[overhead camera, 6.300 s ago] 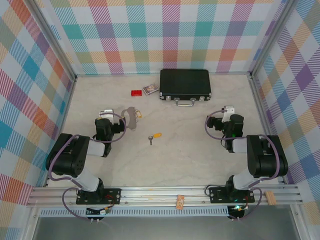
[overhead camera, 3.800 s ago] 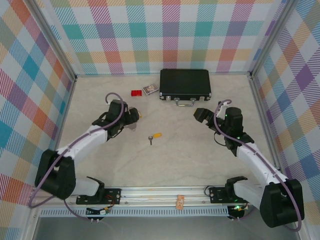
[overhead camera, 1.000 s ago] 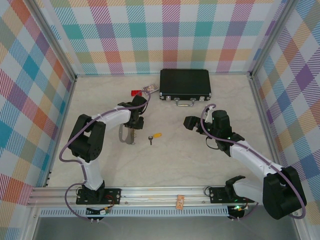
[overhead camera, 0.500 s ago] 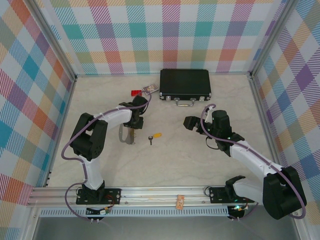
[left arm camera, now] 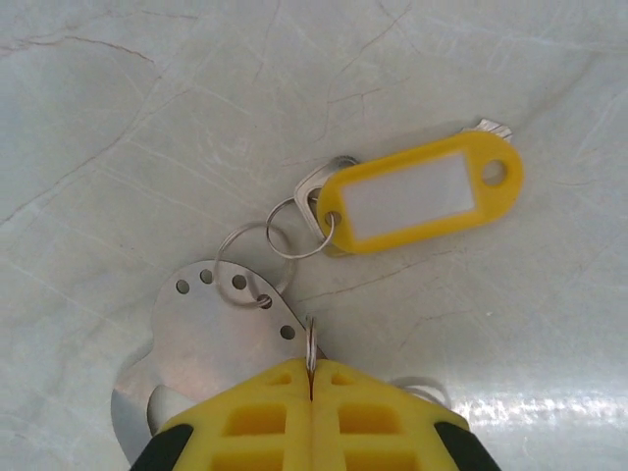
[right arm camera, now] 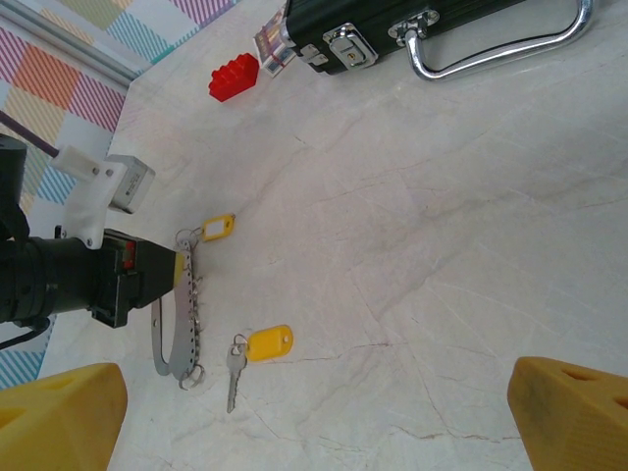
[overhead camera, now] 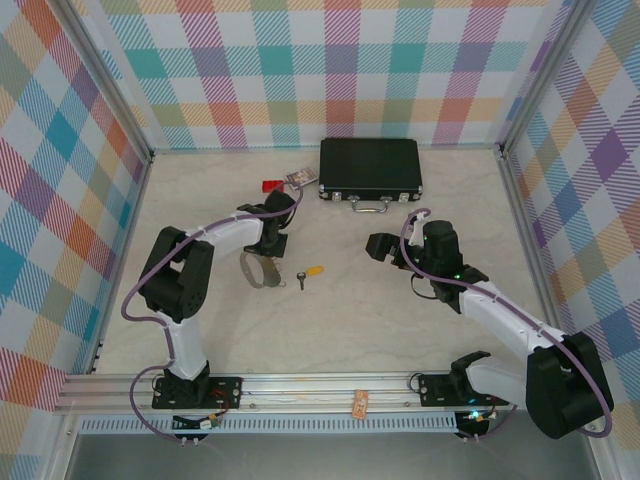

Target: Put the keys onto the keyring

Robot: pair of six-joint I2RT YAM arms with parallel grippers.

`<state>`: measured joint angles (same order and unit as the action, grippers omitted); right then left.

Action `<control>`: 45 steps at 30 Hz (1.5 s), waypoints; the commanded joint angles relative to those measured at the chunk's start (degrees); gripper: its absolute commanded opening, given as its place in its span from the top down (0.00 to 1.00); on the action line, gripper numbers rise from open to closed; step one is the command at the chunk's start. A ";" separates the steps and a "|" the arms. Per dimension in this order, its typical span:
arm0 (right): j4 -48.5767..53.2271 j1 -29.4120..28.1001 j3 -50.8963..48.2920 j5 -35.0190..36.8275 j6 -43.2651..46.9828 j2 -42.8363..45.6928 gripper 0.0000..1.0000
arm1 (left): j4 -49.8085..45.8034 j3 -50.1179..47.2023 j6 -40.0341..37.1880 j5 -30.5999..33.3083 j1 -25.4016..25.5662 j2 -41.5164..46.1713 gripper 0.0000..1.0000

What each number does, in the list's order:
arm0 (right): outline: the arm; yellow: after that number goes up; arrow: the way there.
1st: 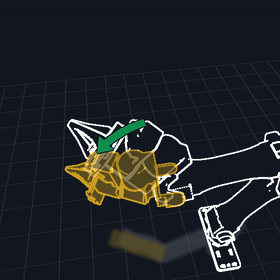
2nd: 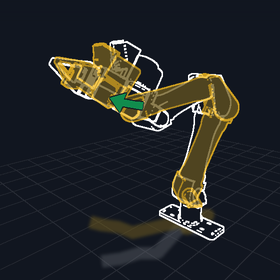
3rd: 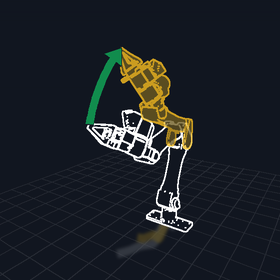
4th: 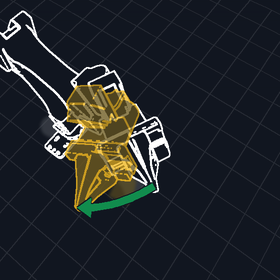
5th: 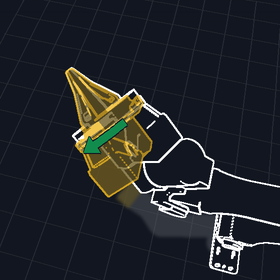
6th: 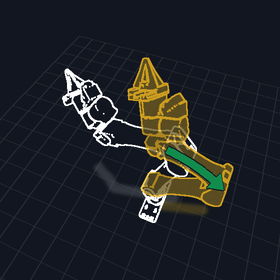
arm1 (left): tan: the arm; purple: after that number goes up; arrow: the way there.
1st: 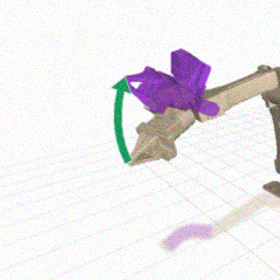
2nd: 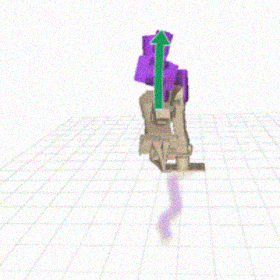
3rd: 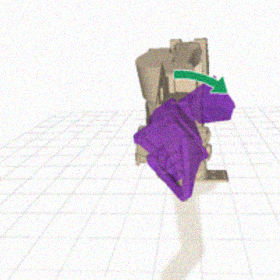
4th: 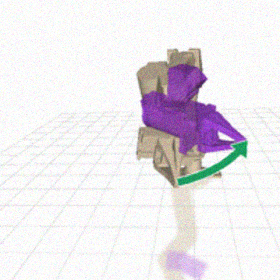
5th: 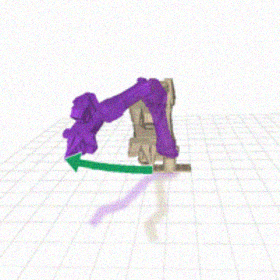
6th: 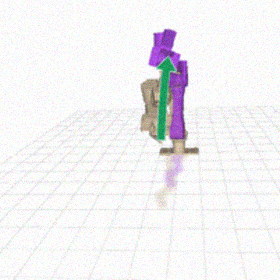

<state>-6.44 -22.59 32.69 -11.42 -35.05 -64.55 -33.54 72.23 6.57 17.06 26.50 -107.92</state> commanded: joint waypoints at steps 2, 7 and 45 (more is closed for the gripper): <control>-2.60 -0.42 0.79 -1.63 0.79 0.63 0.01 | -2.41 1.84 -0.92 1.30 1.60 7.89 1.00; -6.04 -0.44 -0.70 -3.20 0.70 1.93 0.01 | -0.47 2.70 -3.16 3.71 4.57 14.70 1.00; 8.78 -0.63 9.26 -11.58 9.27 17.27 0.48 | 50.64 -15.21 -9.93 -52.88 10.06 29.15 1.00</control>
<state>2.66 -22.87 39.70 -20.67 -26.98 -46.50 12.69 56.95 -2.46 -29.56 36.36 -79.46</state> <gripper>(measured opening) 0.523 0.049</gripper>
